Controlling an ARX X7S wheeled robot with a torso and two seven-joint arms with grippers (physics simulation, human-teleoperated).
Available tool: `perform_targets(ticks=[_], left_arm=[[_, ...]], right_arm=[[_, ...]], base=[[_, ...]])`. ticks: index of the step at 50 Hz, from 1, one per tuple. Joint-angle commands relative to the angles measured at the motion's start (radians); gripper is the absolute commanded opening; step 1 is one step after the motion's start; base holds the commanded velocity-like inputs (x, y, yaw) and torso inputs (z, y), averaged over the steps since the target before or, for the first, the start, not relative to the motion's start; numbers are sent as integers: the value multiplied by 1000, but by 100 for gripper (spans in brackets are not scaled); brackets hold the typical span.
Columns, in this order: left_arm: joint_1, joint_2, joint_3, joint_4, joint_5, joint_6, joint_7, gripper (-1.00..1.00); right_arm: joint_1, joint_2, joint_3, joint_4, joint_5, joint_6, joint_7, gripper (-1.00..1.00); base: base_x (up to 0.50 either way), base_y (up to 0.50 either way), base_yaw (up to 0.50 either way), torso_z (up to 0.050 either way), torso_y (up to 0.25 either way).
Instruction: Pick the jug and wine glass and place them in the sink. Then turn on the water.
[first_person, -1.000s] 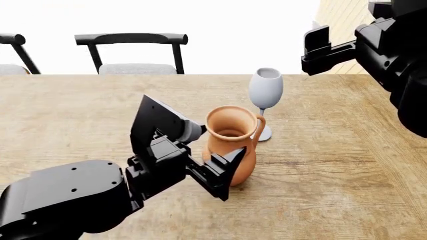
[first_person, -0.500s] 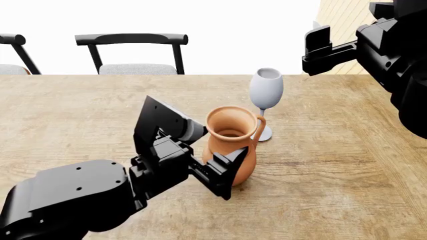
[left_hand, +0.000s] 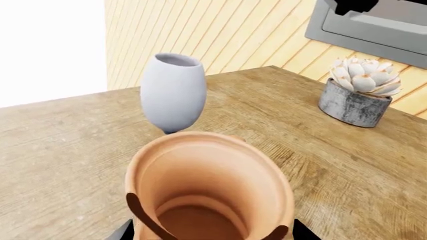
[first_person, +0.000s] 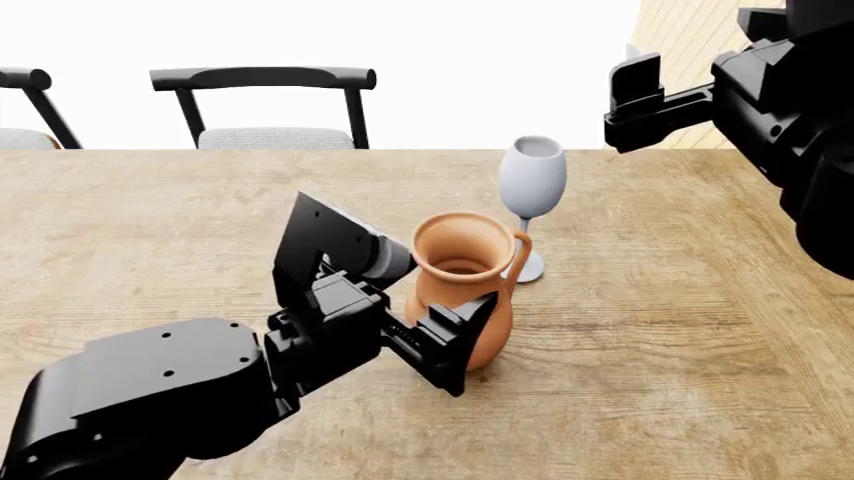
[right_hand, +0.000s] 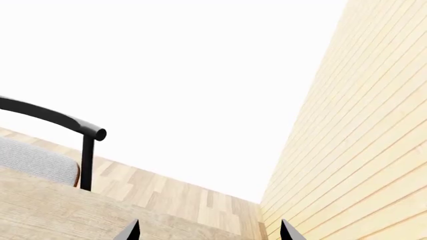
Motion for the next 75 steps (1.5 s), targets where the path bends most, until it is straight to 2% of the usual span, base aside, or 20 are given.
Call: perform_targets(ticks=[1, 2, 27, 35, 43, 52, 59, 65, 75], left_arm=[[4, 3, 7, -8, -1, 7, -2, 100], [3, 3, 8, -9, -1, 7, -2, -100], [-6, -2, 3, -9, -14, 19, -21, -100], [-103, -42, -103, 68, -142, 4, -158, -100], [-189, -88, -153, 109, -241, -19, -262, -100], [-298, -146, -177, 105, -355, -49, -402, -100], [-374, -204, -192, 90, -395, -69, -466, -100], [-463, -262, -198, 63, -464, -89, -555, -100], [-573, -325, -190, 24, -520, -115, -623, -100]], right_arm=[[-4, 2, -1, 1, 2, -5, 1, 100], [-4, 2, -1, 1, 2, -5, 1, 100], [-6, 4, -4, 5, 4, -13, 2, 100], [-12, 7, 5, -4, 22, -13, 14, 100], [-21, 17, 19, -19, 42, -17, 26, 100], [-43, 35, 44, -44, 78, -25, 45, 100], [-104, 39, 63, -79, 98, -61, 54, 100], [-127, 23, 67, -104, 110, -83, 53, 100], [-137, -24, 40, -69, 60, -122, 4, 100]], base=[[0, 0, 0, 0, 0], [0, 0, 0, 0, 0], [0, 0, 0, 0, 0], [0, 0, 0, 0, 0], [0, 0, 0, 0, 1], [0, 0, 0, 0, 1], [0, 0, 0, 0, 1], [0, 0, 0, 0, 2], [0, 0, 0, 0, 2]])
